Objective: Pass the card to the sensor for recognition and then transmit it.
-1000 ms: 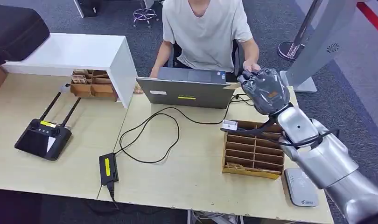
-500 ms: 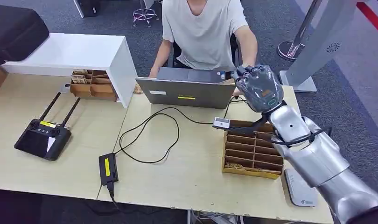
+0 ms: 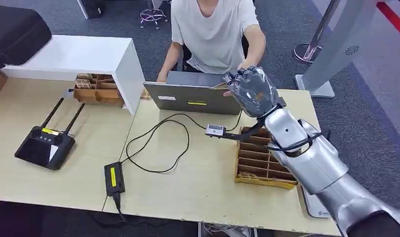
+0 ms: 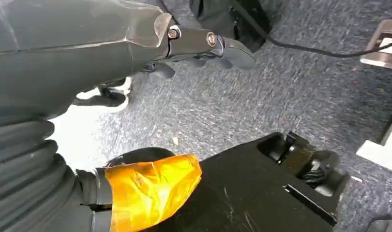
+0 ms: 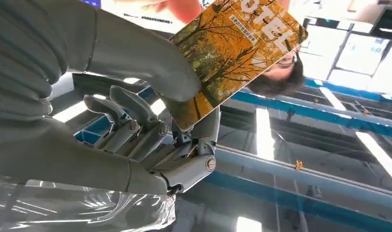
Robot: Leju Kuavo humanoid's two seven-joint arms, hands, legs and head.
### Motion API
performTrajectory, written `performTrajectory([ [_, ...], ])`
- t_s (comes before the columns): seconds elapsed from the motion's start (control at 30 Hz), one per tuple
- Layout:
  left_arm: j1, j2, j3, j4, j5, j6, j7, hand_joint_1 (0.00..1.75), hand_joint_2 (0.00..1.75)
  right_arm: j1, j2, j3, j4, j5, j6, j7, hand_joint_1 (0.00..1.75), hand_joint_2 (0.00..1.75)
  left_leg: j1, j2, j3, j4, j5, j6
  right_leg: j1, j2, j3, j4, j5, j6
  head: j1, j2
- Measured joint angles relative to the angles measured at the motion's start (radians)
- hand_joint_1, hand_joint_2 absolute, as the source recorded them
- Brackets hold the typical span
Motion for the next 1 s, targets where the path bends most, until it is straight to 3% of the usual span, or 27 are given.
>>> performTrajectory([
  [0.27, 0.001, 0.000, 0.000, 0.000, 0.018, 0.000, 0.027, 0.00, 1.75, -0.039, 0.051, 0.025, 0.099, 0.006, -0.005, 0.006, 1.75, 1.75, 0.000, 0.000, 0.000, 0.000, 0.000, -0.001, 0.000, 0.000, 0.000, 0.000, 0.000, -0.001, 0.000, 0.000],
  [0.6, 0.003, 0.000, 0.011, 0.000, 0.033, 0.000, 0.037, 0.00, 1.75, -0.051, 0.062, 0.035, 0.141, 0.004, -0.004, 0.006, 1.75, 1.75, 0.000, 0.000, 0.000, 0.000, 0.000, -0.001, 0.000, 0.000, 0.000, 0.000, 0.001, -0.001, 0.000, 0.000],
  [0.63, 0.003, 0.000, 0.012, 0.000, 0.034, 0.000, 0.037, 0.00, 1.75, -0.052, 0.062, 0.035, 0.143, 0.004, -0.004, 0.006, 0.00, 1.75, 0.000, 0.000, 0.000, 0.000, 0.000, -0.001, 0.000, 0.000, 0.000, 0.000, 0.001, -0.001, 0.000, 0.000],
  [1.0, 0.004, 0.000, 0.018, 0.000, 0.033, 0.000, 0.050, 0.00, 1.75, -0.054, 0.062, 0.036, 0.153, -0.004, -0.002, 0.000, 0.00, 1.75, 0.000, 0.000, 0.000, 0.000, 0.000, -0.001, 0.001, 0.000, 0.000, 0.000, 0.001, -0.001, 0.000, 0.000],
])
